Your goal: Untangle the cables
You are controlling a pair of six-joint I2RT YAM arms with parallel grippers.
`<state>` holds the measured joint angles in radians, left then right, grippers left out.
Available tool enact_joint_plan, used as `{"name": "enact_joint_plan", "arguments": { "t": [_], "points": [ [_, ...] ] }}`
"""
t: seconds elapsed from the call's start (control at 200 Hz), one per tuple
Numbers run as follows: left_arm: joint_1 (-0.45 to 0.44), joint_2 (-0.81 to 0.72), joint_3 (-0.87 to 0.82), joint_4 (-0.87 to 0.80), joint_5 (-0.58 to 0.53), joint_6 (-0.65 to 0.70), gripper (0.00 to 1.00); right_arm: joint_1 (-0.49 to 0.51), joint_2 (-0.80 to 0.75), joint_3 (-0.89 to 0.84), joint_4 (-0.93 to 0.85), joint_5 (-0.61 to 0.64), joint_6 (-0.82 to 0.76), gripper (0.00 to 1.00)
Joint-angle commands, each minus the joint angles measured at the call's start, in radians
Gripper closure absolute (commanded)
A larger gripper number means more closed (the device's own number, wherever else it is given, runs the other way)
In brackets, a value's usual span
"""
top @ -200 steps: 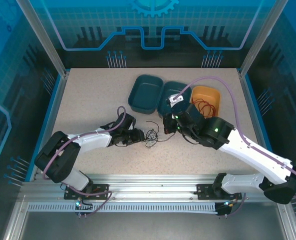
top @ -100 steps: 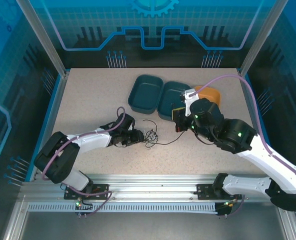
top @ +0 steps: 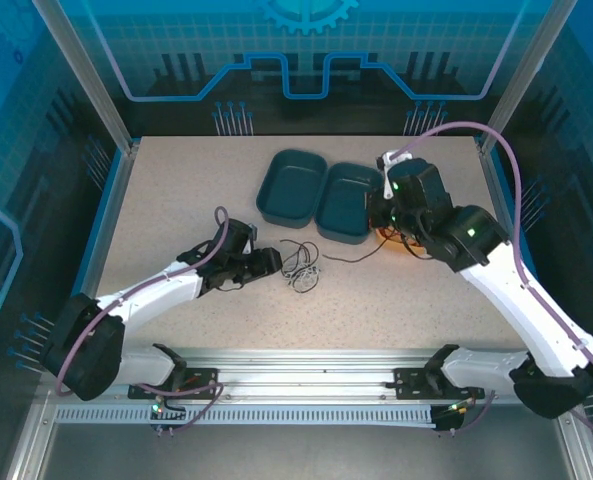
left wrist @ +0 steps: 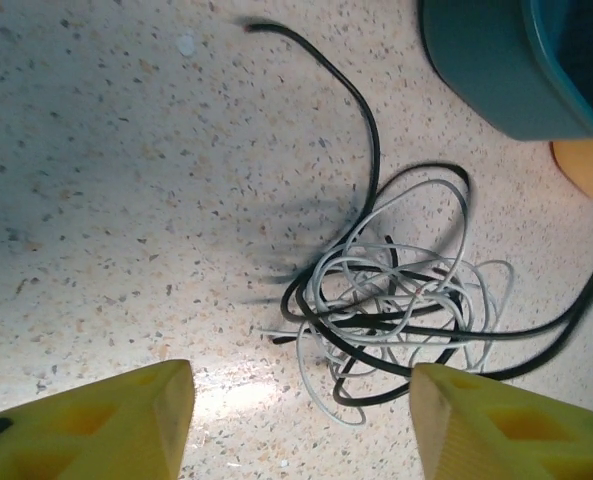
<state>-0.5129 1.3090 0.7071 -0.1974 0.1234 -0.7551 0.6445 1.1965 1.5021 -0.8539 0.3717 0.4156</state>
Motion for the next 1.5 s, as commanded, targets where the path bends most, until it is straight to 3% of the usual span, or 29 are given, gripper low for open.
{"name": "enact_joint_plan", "arguments": {
  "t": [0.0, 0.24, 0.405, 0.72, 0.906, 1.231, 1.491],
  "points": [
    [0.004, -0.023, 0.039, -0.027, -0.007, 0.029, 0.34, -0.062, 0.077, 0.074, 0.011, -0.062, -0.077, 1.0],
    [0.003, -0.037, 0.039, -0.004, -0.007, 0.033, 0.22, -0.109, 0.252, 0.15, 0.088, 0.042, -0.206, 1.0],
    [0.006, -0.066, 0.042, -0.045, -0.046, 0.045, 0.01, -0.124, 0.346, 0.189, 0.176, 0.105, -0.283, 1.0],
    [0.026, -0.13, 0.034, -0.082, -0.097, 0.049, 0.01, -0.137, 0.508, 0.173, 0.386, 0.172, -0.413, 1.0],
    [0.045, -0.14, 0.026, -0.086, -0.097, 0.048, 0.01, -0.139, 0.599, 0.18, 0.412, 0.172, -0.433, 1.0],
    [0.062, -0.118, 0.028, -0.078, -0.088, 0.052, 0.01, -0.144, 0.638, 0.054, 0.423, 0.055, -0.34, 1.0],
    [0.065, -0.087, 0.031, -0.059, -0.066, 0.051, 0.01, -0.203, 0.736, 0.093, 0.35, -0.111, -0.258, 1.0]
  ]
}}
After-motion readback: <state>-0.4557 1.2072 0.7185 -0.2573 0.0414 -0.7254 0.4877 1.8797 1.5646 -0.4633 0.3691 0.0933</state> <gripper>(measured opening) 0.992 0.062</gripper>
